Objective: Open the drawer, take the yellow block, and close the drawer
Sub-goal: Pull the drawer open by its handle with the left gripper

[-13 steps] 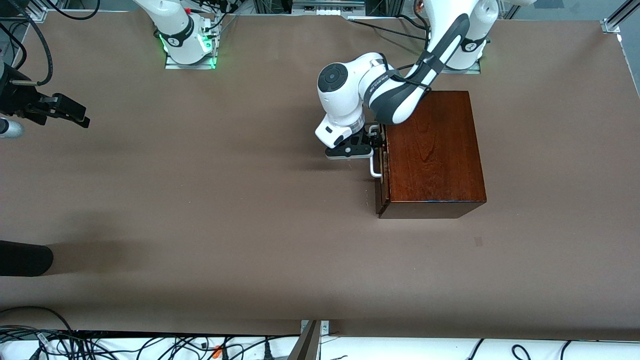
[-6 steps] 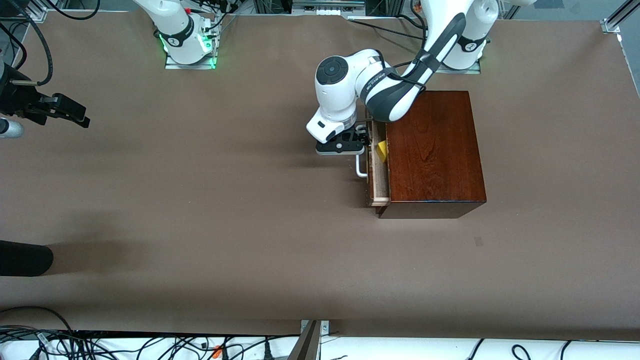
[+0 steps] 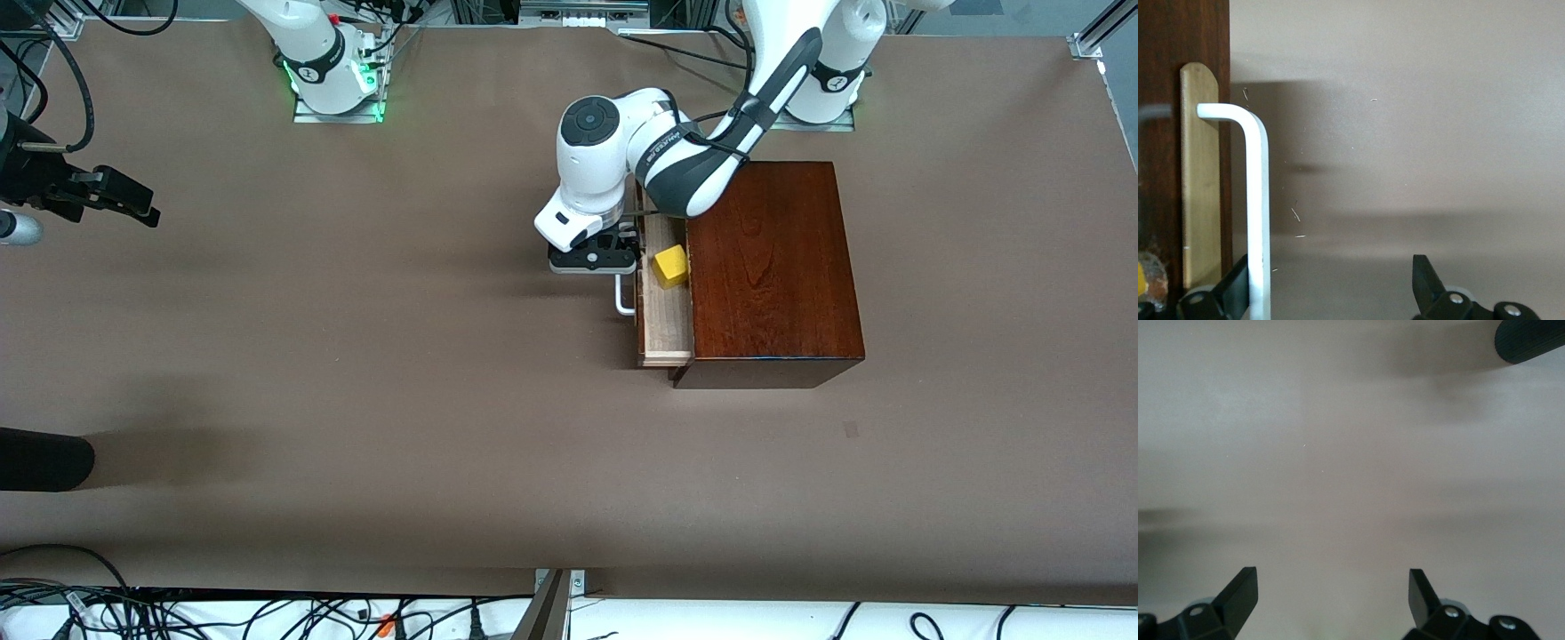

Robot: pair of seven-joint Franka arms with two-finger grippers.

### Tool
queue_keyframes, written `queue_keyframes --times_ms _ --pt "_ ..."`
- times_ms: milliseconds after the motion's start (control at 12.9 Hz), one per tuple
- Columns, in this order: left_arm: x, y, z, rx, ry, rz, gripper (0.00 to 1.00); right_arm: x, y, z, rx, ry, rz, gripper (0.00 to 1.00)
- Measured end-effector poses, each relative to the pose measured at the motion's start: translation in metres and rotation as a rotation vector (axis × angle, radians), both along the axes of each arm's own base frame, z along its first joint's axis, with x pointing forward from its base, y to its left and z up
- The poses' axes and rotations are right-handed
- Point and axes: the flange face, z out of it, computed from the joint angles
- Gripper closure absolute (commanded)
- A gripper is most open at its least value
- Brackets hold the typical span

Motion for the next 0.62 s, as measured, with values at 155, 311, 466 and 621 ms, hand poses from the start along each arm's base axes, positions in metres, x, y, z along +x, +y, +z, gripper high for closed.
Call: queue_keyframes --times_ms 155,311,466,621 --pt "0.001 -0.005 0.005 -0.025 -0.001 0.006 0.00 0.000 0.000 0.000 0.000 0.000 0.000 0.00" --pt "0.001 -0.008 0.008 -0.033 -0.005 0.004 0.00 0.000 0.000 0.000 0.000 0.000 0.000 0.00" --pt "0.002 -0.009 0.010 -0.033 -0.007 0.006 0.00 0.000 0.000 0.000 0.000 0.000 0.000 0.00" --pt "0.004 -0.007 0.018 -0.011 0.000 0.011 0.00 0.000 0.000 0.000 0.000 0.000 0.000 0.00"
